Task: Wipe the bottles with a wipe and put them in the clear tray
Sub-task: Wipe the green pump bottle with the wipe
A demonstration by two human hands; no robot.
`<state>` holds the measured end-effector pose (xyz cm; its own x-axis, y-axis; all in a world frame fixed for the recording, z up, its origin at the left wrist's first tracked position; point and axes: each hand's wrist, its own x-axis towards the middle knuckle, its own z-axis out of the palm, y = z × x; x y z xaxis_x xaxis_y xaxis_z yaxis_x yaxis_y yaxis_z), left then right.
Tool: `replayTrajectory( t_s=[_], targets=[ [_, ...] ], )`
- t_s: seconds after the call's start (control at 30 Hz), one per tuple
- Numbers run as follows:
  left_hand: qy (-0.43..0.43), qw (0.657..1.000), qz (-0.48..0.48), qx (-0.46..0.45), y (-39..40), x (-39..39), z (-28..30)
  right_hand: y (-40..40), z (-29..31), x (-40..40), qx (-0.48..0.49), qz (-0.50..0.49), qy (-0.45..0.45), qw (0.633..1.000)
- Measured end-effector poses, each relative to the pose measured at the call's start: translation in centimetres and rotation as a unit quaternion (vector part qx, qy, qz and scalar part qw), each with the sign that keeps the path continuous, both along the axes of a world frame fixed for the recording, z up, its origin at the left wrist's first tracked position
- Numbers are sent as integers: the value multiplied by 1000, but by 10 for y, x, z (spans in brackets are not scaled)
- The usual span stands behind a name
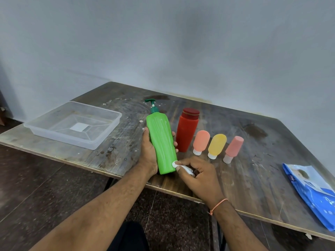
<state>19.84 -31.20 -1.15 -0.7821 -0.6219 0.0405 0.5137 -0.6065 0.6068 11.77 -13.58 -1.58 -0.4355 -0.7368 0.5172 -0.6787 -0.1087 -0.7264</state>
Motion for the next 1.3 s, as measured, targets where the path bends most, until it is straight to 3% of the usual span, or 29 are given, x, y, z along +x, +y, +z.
replayTrajectory(
  t_s=[0.2,0.37,0.53,0.7,0.83,1.03,1.3],
  targets=[
    [-5,1000,10,-20,1,-1,0,-1,-3,0,-10,-32,30,999],
    [-26,999,4,-40,1,-1,-1,1,-4,3,-25,-1,68,997],
    [-34,997,15,-60,2,-2,-3,-1,-8,1,-40,-47,109,992],
    [-40,997,12,-72,2,-2,-3,1,-7,6,-46,-14,160,986],
    [-46,996,17,-81,4,-1,-3,-1,-11,3,-57,-69,185,979],
    [-54,995,3,-81,6,0,1,-3,-9,12,-53,-35,193,979],
    [-53,994,2,-93,2,-1,-5,-8,-4,20,-52,-72,215,973]
  ],
)
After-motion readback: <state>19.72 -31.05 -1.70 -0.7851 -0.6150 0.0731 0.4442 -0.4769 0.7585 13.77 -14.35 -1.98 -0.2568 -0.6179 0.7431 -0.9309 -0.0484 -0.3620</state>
